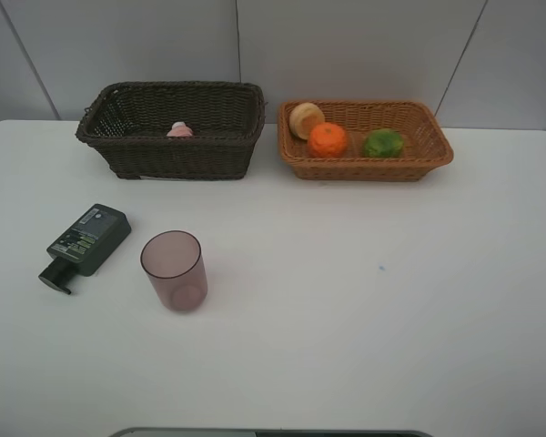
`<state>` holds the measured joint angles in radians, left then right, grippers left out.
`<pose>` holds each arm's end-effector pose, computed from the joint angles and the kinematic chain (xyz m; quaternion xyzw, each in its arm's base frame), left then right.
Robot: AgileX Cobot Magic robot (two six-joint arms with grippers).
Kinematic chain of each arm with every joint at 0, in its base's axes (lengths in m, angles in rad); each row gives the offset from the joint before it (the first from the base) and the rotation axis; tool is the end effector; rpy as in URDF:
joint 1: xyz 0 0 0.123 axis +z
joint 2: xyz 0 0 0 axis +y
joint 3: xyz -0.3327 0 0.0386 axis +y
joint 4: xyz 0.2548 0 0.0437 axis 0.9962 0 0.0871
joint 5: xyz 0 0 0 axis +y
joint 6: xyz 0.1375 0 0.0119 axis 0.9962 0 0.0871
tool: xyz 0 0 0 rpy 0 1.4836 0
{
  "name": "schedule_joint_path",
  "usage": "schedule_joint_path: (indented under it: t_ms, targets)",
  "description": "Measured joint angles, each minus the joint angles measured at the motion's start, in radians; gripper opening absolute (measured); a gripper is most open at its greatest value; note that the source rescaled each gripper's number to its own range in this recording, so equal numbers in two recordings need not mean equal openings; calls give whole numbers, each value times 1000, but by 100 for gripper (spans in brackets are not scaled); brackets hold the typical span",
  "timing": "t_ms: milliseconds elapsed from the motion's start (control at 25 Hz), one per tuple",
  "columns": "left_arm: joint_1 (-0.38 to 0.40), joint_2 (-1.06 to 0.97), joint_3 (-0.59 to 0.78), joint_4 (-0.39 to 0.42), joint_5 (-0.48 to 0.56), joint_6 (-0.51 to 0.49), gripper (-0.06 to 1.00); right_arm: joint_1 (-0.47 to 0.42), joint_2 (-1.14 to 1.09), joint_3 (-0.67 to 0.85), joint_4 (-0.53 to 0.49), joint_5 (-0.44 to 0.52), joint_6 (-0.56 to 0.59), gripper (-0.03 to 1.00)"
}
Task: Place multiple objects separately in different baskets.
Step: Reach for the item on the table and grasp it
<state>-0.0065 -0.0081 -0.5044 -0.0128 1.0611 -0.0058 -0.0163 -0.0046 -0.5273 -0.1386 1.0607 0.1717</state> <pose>-0.0089 -0.0015 0.2604 0.0006 0.8500 -0.0096 0.5266 -0.0117 -0.0165 0.2688 0.0829 0.8387 -0.0275 0.5375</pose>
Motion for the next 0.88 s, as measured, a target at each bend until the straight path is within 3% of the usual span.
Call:
schedule_joint_path:
  t_ms: [280,440,880]
  targets:
    - [0,34,-6,-17,-4,0,100,0,0,0,0,0,0,87]
    - [0,139,-50,-74,-63,0,100,0,0,0,0,0,0,87]
    - [0,446,-225,-78,-107,0,100,0,0,0,0,0,0,87]
